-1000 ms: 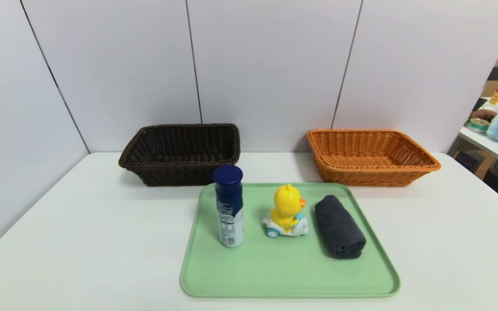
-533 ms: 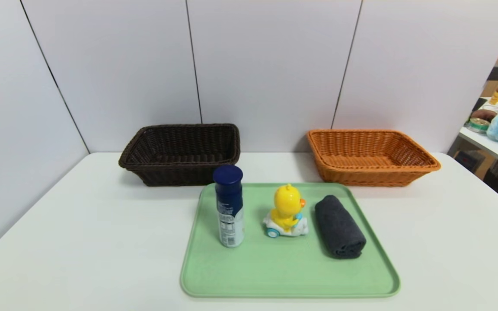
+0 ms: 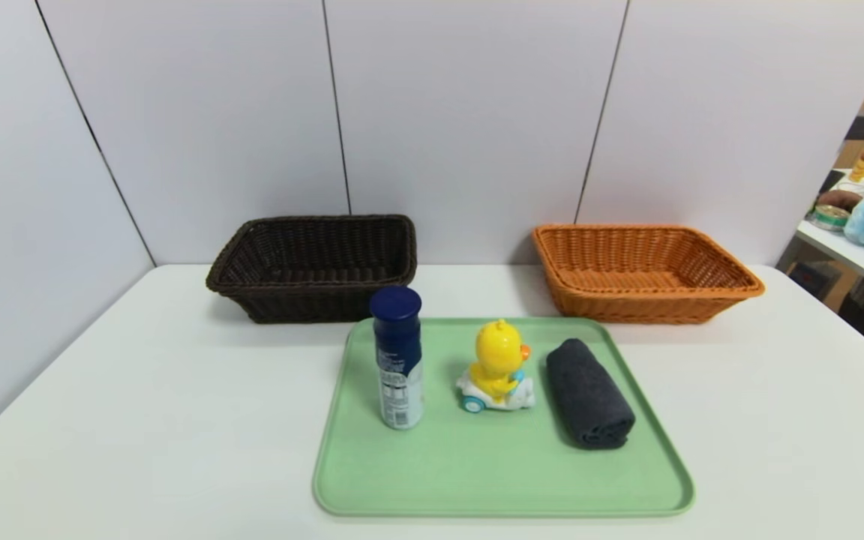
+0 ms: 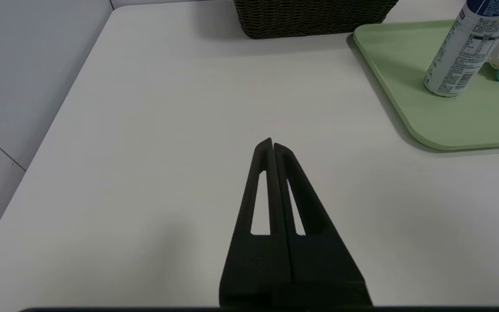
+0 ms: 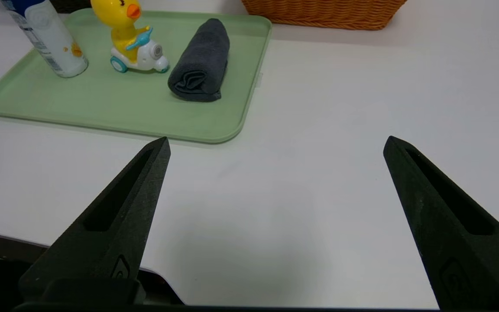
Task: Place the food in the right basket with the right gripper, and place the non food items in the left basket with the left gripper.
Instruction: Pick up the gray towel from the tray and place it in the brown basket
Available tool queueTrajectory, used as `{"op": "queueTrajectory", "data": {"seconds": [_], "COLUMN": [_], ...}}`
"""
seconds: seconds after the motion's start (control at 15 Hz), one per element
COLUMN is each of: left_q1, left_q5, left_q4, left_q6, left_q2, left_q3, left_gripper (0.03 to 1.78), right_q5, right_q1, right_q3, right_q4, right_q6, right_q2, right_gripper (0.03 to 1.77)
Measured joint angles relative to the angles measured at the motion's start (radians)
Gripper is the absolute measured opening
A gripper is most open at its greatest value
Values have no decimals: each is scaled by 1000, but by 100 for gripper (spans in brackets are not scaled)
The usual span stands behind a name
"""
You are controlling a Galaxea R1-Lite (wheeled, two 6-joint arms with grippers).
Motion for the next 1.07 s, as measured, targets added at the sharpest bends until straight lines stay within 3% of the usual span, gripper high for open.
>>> {"op": "queueTrajectory", "data": {"seconds": [0.07, 0.13, 0.33, 0.53, 0.8, 1.07], "left_q1": [0, 0, 0, 0, 0, -7], "left_q5": [0, -2, -4, -5, -39, -159], "left_q4": [5, 12, 21, 44, 129, 231], "left_q6": [-2, -3, -3, -3, -17, -48], "left_q2": [43, 88, 209, 322, 474, 627], "left_q3": [-35, -72, -171, -267, -405, -518], "left_gripper": [5, 27, 73, 104, 131, 147], "right_q5": [1, 4, 13, 18, 27, 127], "right_q1": [0, 0, 0, 0, -1, 0], "right_q3": [-31, -61, -132, -190, -235, -268], "right_q4": [-1, -4, -8, -9, -5, 1], "right_q6": [0, 1, 1, 1, 1, -1], "right_q2": [43, 83, 194, 293, 431, 588], "right_gripper": [170, 170, 170, 170, 170, 170]}}
